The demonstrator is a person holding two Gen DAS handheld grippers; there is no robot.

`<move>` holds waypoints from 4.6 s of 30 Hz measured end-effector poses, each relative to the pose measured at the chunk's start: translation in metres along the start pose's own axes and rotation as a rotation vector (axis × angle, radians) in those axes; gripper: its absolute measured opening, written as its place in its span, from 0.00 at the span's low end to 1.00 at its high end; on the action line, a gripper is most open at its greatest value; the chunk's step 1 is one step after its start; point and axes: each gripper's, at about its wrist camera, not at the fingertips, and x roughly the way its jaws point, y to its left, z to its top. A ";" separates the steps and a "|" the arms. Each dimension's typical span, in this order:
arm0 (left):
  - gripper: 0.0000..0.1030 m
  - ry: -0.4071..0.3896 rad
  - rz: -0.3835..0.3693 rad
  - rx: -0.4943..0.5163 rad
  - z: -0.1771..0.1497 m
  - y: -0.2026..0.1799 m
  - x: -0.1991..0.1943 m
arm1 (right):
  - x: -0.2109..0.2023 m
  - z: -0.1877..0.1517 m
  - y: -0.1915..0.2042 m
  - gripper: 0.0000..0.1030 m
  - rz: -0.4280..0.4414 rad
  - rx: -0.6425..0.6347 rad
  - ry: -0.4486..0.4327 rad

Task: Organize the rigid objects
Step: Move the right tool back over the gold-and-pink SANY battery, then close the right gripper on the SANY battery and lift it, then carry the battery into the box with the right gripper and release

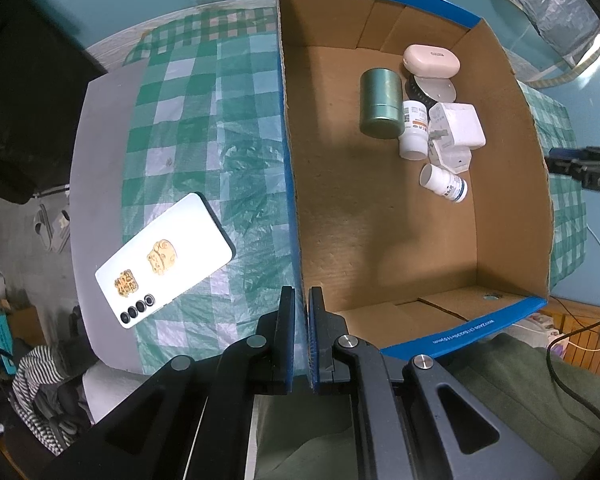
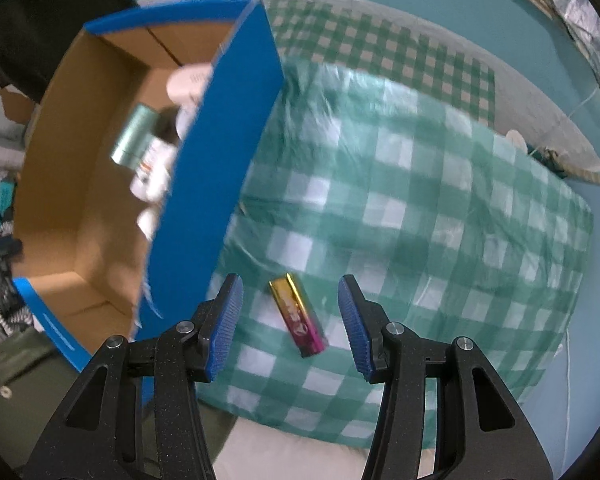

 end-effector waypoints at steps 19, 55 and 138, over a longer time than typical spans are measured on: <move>0.06 -0.002 -0.001 -0.006 -0.002 0.001 -0.003 | 0.069 -0.031 0.010 0.48 -0.036 -0.121 0.089; 0.06 -0.003 -0.001 -0.009 -0.003 0.004 -0.003 | 0.058 -0.021 -0.017 0.21 -0.004 0.013 0.065; 0.06 -0.004 -0.008 -0.012 -0.003 0.003 -0.004 | -0.043 0.062 0.080 0.21 0.020 -0.161 -0.099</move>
